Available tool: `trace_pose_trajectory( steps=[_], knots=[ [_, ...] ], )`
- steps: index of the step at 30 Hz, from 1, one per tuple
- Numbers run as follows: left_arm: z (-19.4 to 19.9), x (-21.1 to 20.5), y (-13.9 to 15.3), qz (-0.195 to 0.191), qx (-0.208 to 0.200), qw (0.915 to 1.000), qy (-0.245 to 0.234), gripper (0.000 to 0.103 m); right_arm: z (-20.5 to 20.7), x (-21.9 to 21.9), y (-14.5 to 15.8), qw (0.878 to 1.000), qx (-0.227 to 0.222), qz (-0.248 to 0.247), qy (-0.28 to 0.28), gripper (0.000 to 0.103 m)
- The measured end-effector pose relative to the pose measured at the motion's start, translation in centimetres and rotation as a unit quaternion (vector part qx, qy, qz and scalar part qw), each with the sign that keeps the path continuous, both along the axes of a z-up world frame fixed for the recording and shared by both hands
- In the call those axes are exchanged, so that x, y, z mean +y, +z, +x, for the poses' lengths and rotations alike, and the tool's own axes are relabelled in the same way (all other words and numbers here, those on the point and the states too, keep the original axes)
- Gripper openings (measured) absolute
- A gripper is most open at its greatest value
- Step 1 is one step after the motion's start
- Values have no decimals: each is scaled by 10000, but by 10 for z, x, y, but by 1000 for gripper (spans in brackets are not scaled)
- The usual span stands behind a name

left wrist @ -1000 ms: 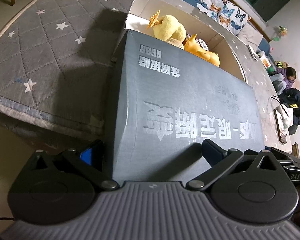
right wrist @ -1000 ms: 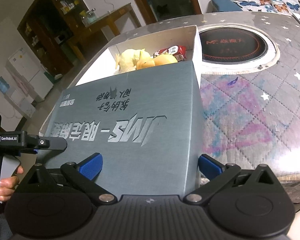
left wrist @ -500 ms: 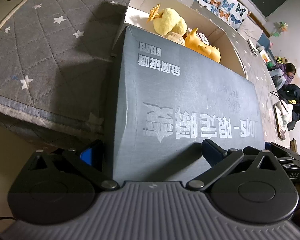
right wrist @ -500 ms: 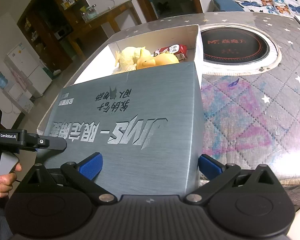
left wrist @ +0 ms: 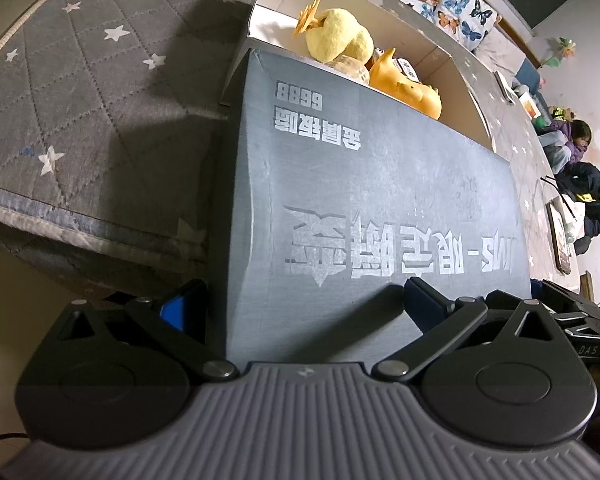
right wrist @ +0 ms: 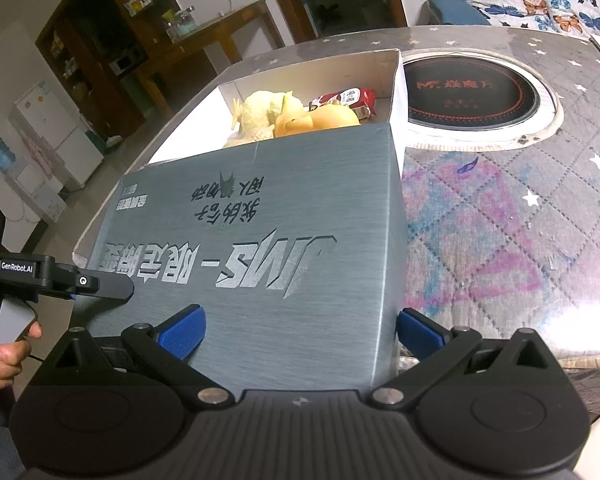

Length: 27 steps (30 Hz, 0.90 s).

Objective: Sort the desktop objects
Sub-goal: 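Lower the grey lid with both grippers toward the white box opening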

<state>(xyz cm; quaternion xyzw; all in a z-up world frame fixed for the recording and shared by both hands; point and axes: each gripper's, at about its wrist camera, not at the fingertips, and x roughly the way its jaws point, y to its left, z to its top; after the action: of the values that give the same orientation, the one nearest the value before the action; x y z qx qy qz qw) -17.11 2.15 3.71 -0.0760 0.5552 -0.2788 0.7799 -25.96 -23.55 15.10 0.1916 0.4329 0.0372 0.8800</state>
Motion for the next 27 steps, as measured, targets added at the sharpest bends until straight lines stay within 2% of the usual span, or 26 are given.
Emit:
trace_pose_trajectory(
  steps=[13, 27],
  knots=[
    [7, -5, 2, 194, 149, 9996, -163, 103, 4, -6, -4, 10000, -29, 61, 30, 103],
    [9, -18, 9, 512, -88, 9962, -706, 103, 17, -16, -7, 9997, -23, 227, 75, 103]
  ],
)
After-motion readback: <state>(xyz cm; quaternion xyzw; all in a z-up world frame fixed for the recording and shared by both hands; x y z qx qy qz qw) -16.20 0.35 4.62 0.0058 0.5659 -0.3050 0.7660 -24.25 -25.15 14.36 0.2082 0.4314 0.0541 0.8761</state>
